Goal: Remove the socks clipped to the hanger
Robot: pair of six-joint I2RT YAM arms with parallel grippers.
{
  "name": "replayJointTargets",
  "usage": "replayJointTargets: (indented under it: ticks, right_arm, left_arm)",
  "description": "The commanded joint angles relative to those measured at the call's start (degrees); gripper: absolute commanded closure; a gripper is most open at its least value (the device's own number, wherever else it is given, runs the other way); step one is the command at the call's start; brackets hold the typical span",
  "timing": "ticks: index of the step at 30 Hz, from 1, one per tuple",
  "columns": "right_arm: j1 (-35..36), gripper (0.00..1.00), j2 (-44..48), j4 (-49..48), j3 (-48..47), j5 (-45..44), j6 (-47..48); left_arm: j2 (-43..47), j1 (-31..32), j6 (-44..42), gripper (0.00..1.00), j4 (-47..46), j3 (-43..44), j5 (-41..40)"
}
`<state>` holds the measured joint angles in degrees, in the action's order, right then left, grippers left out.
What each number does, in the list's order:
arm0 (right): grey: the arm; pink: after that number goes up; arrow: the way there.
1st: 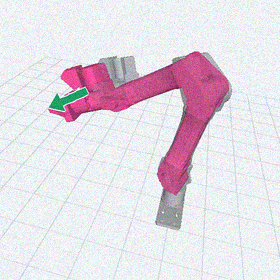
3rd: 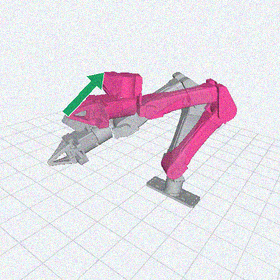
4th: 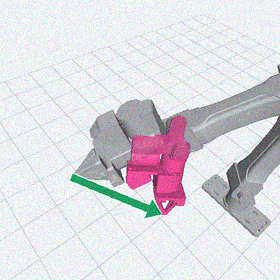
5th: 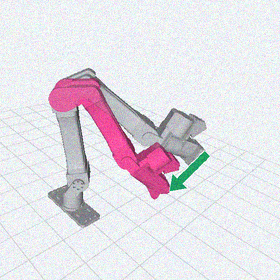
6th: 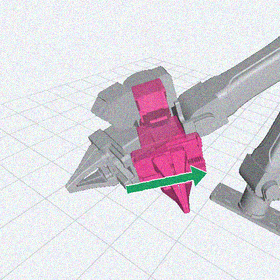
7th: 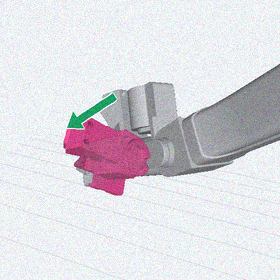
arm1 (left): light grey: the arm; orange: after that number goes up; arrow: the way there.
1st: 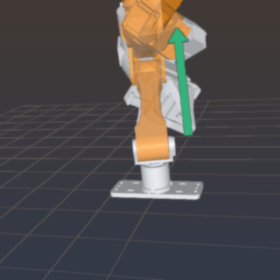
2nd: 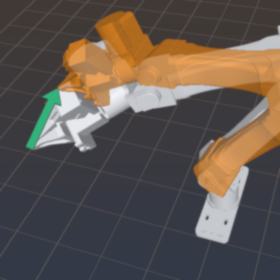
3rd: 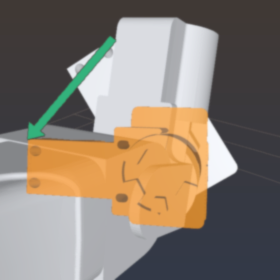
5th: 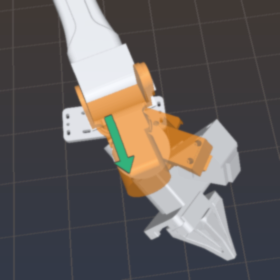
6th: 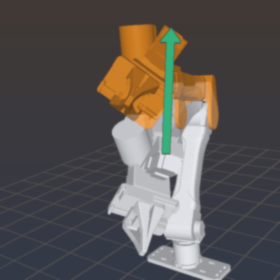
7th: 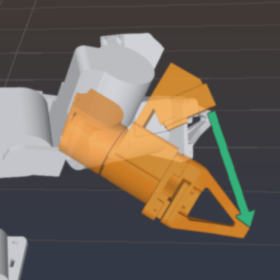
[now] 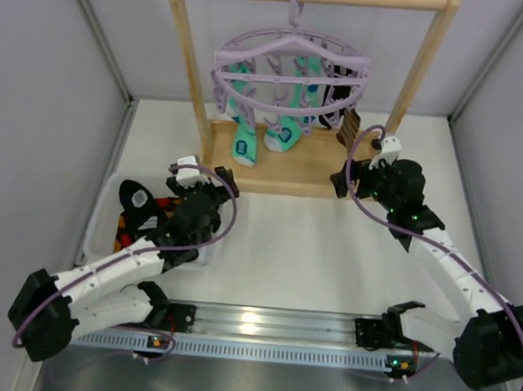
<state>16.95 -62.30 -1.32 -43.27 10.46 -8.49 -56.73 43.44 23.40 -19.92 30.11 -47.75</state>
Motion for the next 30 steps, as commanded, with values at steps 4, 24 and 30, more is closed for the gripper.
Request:
replayJointTargets:
  ticks: [4,24,30]
  right_arm:
    - [-0.43,0.02,-6.86,-7.73,-7.17,1.85,6.12]
    - [-0.43,0.41,-19.78,-31.72,-0.78,8.52,7.02]
    - [0.63,0.57,-21.63,-39.54,3.88,6.95,4.98]
  left_arm:
    - [10.39,0.07,5.96,0.02,13.92,1.00,3.36]
    - [20.34,0.15,3.06,0.02,36.44,19.89,17.95]
    - [20.87,0.15,-1.68,0.02,40.57,28.59,17.35]
